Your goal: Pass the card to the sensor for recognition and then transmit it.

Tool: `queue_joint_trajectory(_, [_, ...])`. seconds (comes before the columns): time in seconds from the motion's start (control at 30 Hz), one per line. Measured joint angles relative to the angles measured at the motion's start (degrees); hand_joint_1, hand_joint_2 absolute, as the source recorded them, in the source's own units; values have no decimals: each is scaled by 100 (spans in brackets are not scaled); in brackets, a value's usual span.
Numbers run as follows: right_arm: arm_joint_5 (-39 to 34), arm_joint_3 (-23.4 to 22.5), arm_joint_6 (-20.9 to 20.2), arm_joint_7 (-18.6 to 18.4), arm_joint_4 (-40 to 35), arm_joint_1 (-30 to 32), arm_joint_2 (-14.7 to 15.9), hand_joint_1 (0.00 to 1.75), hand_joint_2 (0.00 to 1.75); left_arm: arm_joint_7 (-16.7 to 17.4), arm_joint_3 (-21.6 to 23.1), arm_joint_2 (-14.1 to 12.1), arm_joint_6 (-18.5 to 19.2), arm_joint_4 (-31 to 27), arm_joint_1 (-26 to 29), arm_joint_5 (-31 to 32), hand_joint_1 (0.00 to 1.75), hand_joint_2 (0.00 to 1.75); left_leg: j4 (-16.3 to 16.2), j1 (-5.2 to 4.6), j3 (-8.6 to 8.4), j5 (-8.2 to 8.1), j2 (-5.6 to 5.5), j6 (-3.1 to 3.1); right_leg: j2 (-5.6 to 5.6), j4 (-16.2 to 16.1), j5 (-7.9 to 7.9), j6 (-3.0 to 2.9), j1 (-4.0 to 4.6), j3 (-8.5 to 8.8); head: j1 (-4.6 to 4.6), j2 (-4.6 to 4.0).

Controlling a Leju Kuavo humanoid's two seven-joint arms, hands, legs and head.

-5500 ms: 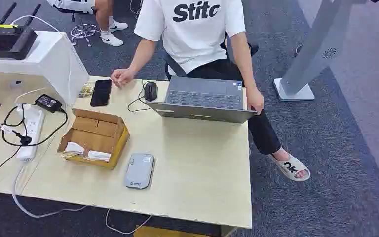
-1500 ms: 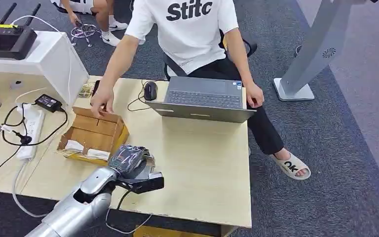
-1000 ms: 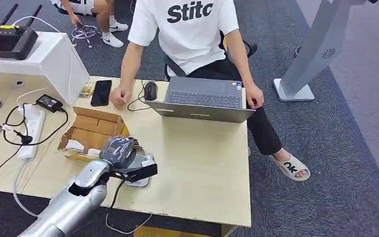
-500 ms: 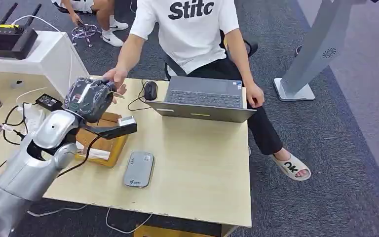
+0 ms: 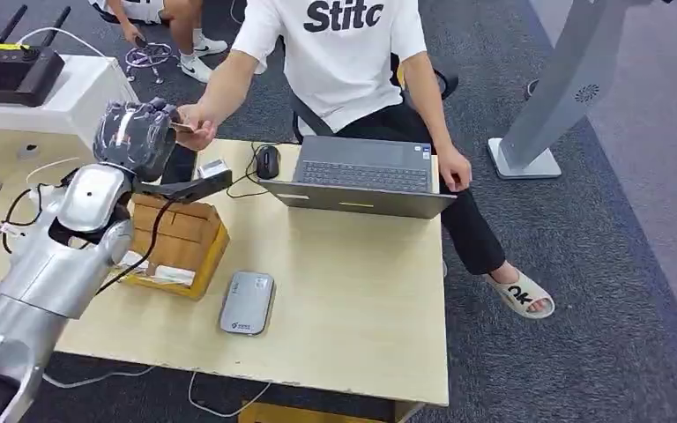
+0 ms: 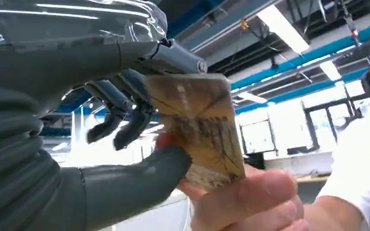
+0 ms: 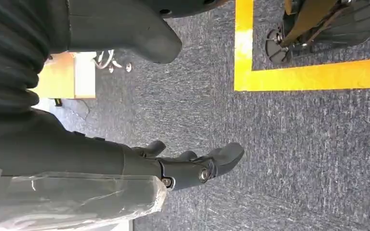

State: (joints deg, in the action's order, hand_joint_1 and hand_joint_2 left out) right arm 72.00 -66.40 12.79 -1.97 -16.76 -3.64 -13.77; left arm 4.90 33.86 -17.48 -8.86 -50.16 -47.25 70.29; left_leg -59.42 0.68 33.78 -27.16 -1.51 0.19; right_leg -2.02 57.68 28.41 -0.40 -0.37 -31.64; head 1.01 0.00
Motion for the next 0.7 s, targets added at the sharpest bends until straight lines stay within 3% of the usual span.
queue_joint_trajectory(0.23, [-68, -2, 31, 6, 0, -2, 4, 0, 175, -142, -157, 144, -39, 161, 100, -37, 0, 175, 1, 0, 8, -5, -2, 3, 3, -2, 3, 1, 0, -6, -2, 0])
queue_joint_trajectory(0.33, [-127, -7, 33, -31, -4, 6, 4, 0, 175, -293, -168, 98, 274, -71, 252, -162, 0, 175, 1, 0, 9, -5, -2, 3, 5, -1, 3, 1, 0, -6, 0, 0])
queue_joint_trajectory(0.6, [-245, -94, -61, -44, -77, 56, 4, 0, 175, -507, -168, -385, 1332, -1218, 512, -993, 0, 175, 2, 2, 11, -3, -2, 2, 7, 2, 2, 1, 1, -3, -2, 0])
queue_joint_trajectory(0.7, [-330, -194, -144, 46, -131, 72, -22, 0, 175, -619, -162, -975, 1820, -2044, 636, -1797, 0, 175, 3, 2, 13, -5, 25, 1, -24, 9, 2, 0, 2, -16, -2, 0])
